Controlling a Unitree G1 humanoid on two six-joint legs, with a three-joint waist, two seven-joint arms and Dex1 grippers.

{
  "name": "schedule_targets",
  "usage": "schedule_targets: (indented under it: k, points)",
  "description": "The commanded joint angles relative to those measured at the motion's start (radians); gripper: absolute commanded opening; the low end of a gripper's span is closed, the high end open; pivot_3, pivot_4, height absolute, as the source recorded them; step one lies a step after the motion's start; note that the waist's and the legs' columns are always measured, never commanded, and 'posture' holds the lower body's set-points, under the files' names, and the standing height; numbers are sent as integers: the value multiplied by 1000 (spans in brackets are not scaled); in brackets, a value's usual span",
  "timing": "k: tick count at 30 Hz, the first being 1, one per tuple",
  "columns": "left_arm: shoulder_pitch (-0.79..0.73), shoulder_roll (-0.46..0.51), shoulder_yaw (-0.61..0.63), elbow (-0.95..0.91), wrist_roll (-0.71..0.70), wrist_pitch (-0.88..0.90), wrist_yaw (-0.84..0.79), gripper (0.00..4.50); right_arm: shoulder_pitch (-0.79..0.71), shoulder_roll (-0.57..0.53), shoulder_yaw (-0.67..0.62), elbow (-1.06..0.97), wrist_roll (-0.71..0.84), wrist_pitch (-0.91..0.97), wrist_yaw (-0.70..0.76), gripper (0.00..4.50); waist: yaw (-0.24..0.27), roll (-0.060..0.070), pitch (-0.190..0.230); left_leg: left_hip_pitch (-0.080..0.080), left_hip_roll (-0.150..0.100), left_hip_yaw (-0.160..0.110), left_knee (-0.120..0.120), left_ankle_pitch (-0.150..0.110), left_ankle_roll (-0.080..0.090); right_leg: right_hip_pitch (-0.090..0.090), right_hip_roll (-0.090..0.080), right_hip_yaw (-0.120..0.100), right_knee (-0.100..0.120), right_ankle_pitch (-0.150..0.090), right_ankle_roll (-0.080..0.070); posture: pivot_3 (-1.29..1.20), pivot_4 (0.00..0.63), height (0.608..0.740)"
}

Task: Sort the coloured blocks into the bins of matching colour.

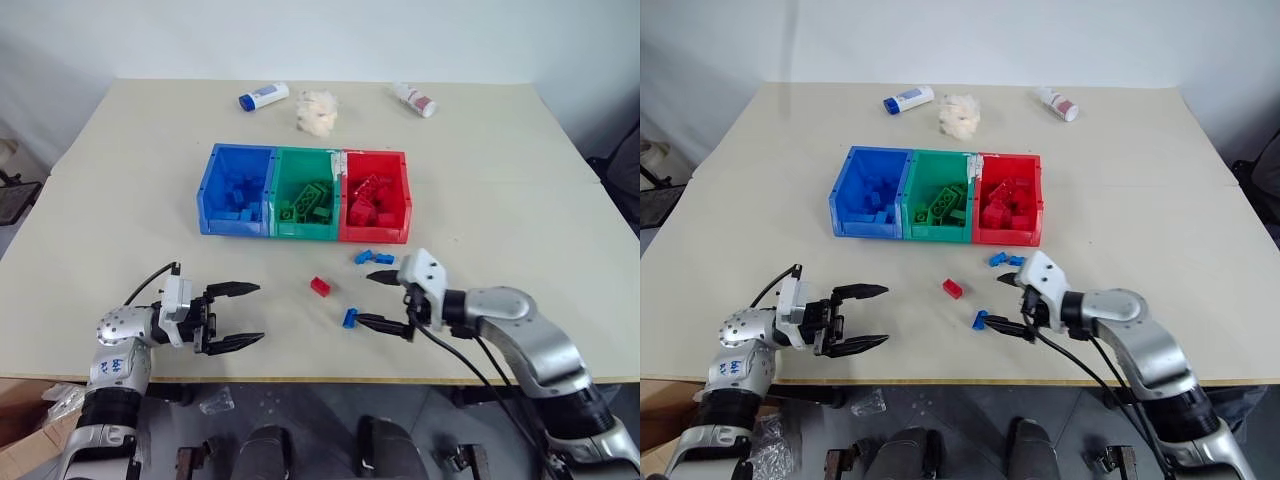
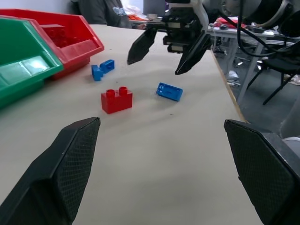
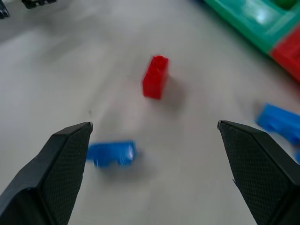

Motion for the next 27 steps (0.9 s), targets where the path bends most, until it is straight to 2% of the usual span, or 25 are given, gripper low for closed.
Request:
schedule_targets:
  k: [1, 6, 7, 9, 16, 23, 27]
  points:
    - [48, 21, 35, -83, -33, 14, 26, 4500, 0, -12, 35, -3, -10, -17, 47, 4469, -1, 0, 0, 0, 0, 0, 0, 0, 0, 0, 0, 0, 0, 0, 0, 0, 150, 740]
    - [93, 23, 43, -133, -39, 30, 46, 4500, -2, 8, 73, 46, -36, -49, 66, 4469, -2, 0, 0, 0, 0, 0, 0, 0, 0, 0, 0, 0, 0, 0, 0, 0, 150, 740]
    - [97, 23, 43, -139, -40, 32, 50, 4500, -3, 14, 80, 59, -45, -62, 66, 4303, -2, 0, 0, 0, 0, 0, 1, 0, 0, 0, 0, 0, 0, 0, 0, 0, 150, 740]
    - [102, 23, 44, -146, -40, 34, 54, 4500, -9, 27, 91, 86, -65, -83, 61, 3862, -3, 0, 0, 0, 0, 0, 1, 0, 0, 0, 0, 0, 0, 0, 0, 0, 150, 740]
    - [99, 27, 47, -142, -40, 36, 58, 4500, -9, 40, 69, 80, -73, -102, 54, 1524, -3, 0, 0, 0, 0, 0, 0, 0, 0, 0, 0, 0, 0, 0, 0, 0, 150, 740]
    - [72, 17, 37, -107, -33, 31, 54, 4500, -28, 64, 7, 35, -39, -88, 12, 1446, -3, 0, 0, 0, 0, 0, 0, 0, 0, 0, 0, 0, 0, 0, 0, 0, 150, 740]
    - [39, 11, 30, -70, -26, 22, 48, 4500, -94, 115, -30, 52, -31, -80, -40, 1446, -4, 0, 0, 0, 0, 0, 1, 0, 0, 0, 0, 0, 1, 0, 0, 0, 150, 740]
